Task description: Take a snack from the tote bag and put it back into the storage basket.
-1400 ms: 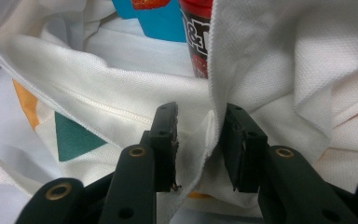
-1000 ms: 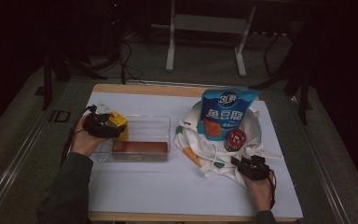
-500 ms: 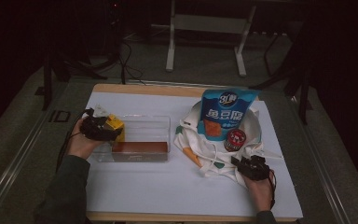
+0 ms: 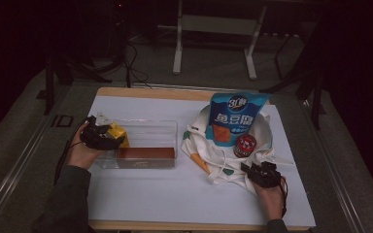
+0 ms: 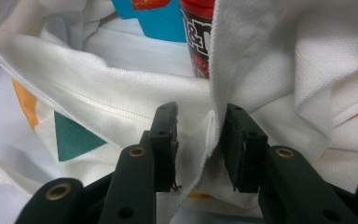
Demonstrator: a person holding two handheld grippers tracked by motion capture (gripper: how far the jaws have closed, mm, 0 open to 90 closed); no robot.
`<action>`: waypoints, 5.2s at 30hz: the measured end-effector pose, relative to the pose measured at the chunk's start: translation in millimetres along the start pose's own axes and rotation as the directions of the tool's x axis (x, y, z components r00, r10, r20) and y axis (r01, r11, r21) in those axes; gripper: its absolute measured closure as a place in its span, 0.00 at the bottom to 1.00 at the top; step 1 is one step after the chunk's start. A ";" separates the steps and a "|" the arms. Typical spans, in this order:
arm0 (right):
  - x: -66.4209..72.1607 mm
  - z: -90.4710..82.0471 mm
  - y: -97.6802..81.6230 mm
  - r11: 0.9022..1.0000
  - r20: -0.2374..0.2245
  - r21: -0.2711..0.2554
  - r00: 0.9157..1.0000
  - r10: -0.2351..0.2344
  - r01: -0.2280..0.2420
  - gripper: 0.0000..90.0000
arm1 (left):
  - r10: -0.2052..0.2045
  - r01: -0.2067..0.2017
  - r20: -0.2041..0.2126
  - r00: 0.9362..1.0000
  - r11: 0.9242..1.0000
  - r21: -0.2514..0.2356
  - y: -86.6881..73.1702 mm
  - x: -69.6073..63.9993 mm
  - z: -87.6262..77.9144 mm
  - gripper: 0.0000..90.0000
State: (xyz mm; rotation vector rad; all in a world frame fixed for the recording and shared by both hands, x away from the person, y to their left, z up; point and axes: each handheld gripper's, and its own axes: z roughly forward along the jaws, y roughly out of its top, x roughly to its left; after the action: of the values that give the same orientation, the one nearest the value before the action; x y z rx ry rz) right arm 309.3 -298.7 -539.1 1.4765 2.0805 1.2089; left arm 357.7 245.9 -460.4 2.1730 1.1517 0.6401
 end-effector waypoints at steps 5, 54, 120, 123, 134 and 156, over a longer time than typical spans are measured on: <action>0.3 0.0 0.0 1.000 0.001 -0.001 1.000 -0.001 0.001 0.74 | -0.004 0.004 -0.021 1.000 1.000 -0.009 -1.0 -3.3 -3.4 0.28; 0.0 0.0 0.0 1.000 0.000 -0.001 1.000 0.001 -0.001 0.74 | -0.097 0.092 -0.121 0.988 0.995 -0.046 -7.1 -22.5 -23.5 0.28; -0.5 0.0 0.0 1.000 -0.003 -0.001 1.000 0.004 -0.004 0.73 | -0.135 0.125 -0.081 0.987 0.985 -0.119 -1.9 -25.2 -50.4 0.39; -0.9 0.0 0.0 1.000 -0.006 -0.001 1.000 0.006 -0.006 0.73 | -0.133 0.124 -0.071 0.989 0.985 -0.124 1.3 -25.7 -49.0 0.39; -0.2 0.0 0.0 1.000 -0.002 0.000 1.000 0.002 -0.002 0.73 | -0.104 0.096 -0.052 0.993 0.985 -0.146 9.5 -34.1 -46.1 0.39; 0.4 0.1 0.1 1.000 0.002 0.001 1.000 -0.001 0.001 0.73 | -0.050 0.061 0.058 0.997 0.977 -0.207 32.1 -68.5 -30.8 0.41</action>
State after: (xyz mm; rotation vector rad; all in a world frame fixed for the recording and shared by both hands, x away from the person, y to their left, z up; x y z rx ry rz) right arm 309.2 -298.4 -538.9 1.4768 2.0808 1.2058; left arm 321.0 181.7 -425.7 1.9633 1.0636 0.6455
